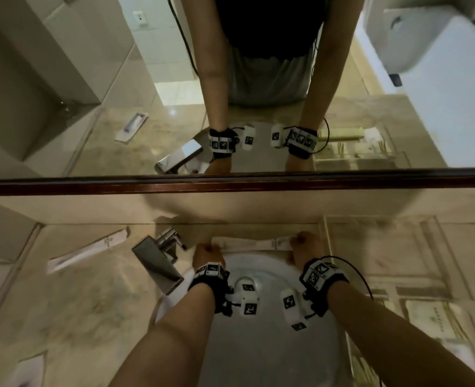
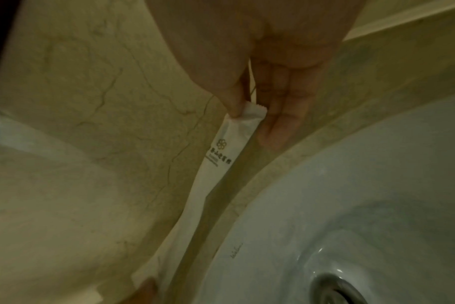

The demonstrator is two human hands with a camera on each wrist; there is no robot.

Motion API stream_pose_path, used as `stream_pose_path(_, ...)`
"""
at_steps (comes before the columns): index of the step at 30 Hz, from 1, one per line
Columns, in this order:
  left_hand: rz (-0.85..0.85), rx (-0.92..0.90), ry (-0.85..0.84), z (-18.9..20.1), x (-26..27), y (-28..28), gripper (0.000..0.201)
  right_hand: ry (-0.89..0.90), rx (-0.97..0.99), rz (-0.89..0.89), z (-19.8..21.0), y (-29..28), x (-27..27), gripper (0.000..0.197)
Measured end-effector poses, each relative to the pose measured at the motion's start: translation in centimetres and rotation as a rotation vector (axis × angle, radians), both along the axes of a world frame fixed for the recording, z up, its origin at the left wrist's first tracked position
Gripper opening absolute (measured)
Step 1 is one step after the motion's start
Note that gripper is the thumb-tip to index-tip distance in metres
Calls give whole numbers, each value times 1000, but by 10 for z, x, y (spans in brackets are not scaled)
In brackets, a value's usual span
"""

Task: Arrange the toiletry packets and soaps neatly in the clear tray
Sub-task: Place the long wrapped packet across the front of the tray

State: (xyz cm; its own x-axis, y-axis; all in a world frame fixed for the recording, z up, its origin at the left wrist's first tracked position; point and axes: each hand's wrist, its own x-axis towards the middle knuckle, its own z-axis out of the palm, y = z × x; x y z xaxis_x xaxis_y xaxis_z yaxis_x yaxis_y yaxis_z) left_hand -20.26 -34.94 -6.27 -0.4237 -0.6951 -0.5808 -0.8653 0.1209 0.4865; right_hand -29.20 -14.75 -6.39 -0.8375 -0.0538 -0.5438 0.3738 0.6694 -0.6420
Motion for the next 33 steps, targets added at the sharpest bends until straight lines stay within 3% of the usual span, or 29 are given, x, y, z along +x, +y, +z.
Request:
stream_pose_path(7, -130, 20, 100, 37, 34, 52, 28, 131, -92, -85, 36, 67, 30, 18)
stream_pose_path(11, -273, 74, 139, 47, 51, 99, 21, 222, -17, -89, 49, 140, 47, 17)
stream_pose_path(15, -416, 85, 122, 49, 63, 153, 21, 368, 194, -10, 50, 212, 65, 34)
stream_pose_path(19, -539, 44, 99, 46, 65, 192, 20, 350, 294, -35, 49, 255, 81, 18)
stream_pose_path(24, -799, -111, 42, 40, 62, 246, 23, 340, 327, -60, 43, 313, 93, 25)
stream_pose_path(27, -897, -239, 33, 36, 62, 270, 23, 270, 383, 11, 36, 342, 98, 23)
stream_pose_path(33, -1137, -571, -84, 29, 69, 290, 24, 206, 404, 104, 26, 354, 102, 21)
